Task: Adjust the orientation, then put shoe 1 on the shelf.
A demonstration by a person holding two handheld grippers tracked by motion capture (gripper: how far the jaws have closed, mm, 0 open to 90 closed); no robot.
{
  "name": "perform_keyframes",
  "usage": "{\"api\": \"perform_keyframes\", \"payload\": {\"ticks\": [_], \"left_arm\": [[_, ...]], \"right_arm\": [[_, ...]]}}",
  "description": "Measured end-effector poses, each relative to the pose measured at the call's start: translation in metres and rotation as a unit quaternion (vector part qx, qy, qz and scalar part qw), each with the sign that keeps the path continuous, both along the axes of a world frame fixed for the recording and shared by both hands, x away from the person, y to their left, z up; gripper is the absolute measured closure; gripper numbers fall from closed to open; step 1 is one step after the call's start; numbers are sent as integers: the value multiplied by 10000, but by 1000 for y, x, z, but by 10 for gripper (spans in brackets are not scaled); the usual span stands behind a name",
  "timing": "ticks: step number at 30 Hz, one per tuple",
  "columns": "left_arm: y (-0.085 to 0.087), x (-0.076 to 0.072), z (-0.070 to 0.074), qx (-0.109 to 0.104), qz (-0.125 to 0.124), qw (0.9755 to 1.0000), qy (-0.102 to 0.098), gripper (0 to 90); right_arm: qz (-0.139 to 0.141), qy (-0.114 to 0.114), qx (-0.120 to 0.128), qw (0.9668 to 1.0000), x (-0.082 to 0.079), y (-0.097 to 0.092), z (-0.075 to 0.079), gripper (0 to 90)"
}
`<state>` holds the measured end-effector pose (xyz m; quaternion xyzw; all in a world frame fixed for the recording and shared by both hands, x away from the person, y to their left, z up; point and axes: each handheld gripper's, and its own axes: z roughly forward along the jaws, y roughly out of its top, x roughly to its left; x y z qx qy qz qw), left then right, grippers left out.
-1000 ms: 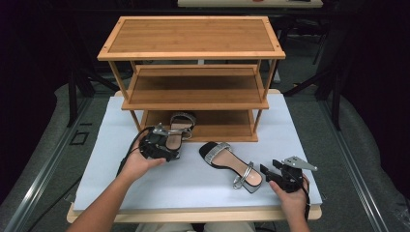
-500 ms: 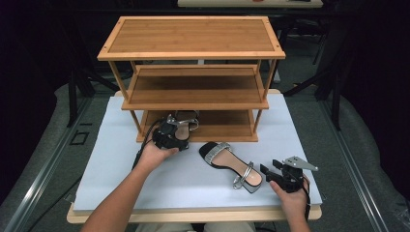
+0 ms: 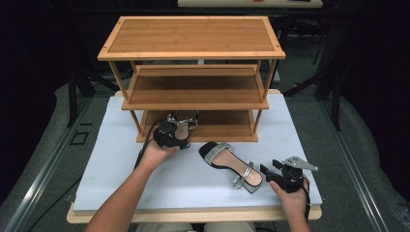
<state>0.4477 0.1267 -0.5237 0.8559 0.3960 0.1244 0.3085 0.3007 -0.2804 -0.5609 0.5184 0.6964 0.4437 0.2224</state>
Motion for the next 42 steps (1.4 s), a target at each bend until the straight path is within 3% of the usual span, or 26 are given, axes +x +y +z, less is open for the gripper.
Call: {"api": "perform_keyframes", "payload": {"ticks": [4,7,12,15,16,17,18,22,23,26,27,29,31,32,33,35,36,37,38,39,40,42], "left_arm": [[8,-13,4,-30,12,10000,9,342],[24,-35,7,-97,60,9999,-8,344],[47,-58,2,-182,85,9996,183,350],[64,-79,-3,-291,142,9990,295,357],[70,-85,-5,-337,174,9988,300,357],[80,-96,-7,-358,174,9987,312,357],[85,-101,-9,-370,209,9987,293,357],[99,-110,-15,-340,280,9988,231,361],[102,-113,-16,-347,332,9987,175,365],[110,-115,-21,-310,399,9986,161,365],[113,-115,-24,-355,487,9980,162,365],[115,-114,-24,-411,519,9977,169,365],[115,-114,-23,-413,539,9976,158,363],[115,-114,-23,-443,562,9973,161,363],[115,-114,-23,-453,567,9972,163,363],[115,-114,-24,-442,576,9972,178,363],[115,-114,-25,-449,580,9971,212,363],[114,-114,-26,-455,584,9970,206,363],[114,-113,-26,-420,553,9974,191,363],[113,-114,-26,-412,551,9974,217,363],[112,-114,-27,-382,523,9977,183,363],[110,-114,-28,-340,488,9981,162,363]], "right_arm": [[-7,-82,8,10000,0,1,0,406],[86,-41,-244,9997,-3,4,5,404],[237,-2,-276,9993,-2,10,18,405],[650,57,-318,9974,1,18,35,402],[650,57,-318,9974,1,18,35,402],[658,58,-546,9963,2,26,45,401],[720,68,-622,9954,2,29,50,401],[956,152,-674,9930,6,36,67,395],[1057,244,-717,9915,10,41,78,392],[1227,408,-721,9890,17,47,87,385],[1399,625,-769,9852,23,56,95,378],[1627,782,-963,9788,28,66,100,366],[1756,915,-1308,9714,32,78,103,360],[1756,915,-1308,9714,32,78,103,360],[1833,976,-1465,9672,34,84,103,360],[1934,1046,-1640,9616,37,94,104,361],[2106,1181,-1694,9555,42,103,104,360],[2106,1181,-1694,9555,42,103,104,360],[2123,1243,-1819,9521,44,107,103,360],[2192,1350,-1906,9473,46,111,101,360],[2332,1658,-2183,9330,50,120,93,360],[2414,1891,-2396,9212,52,123,86,361]]}}
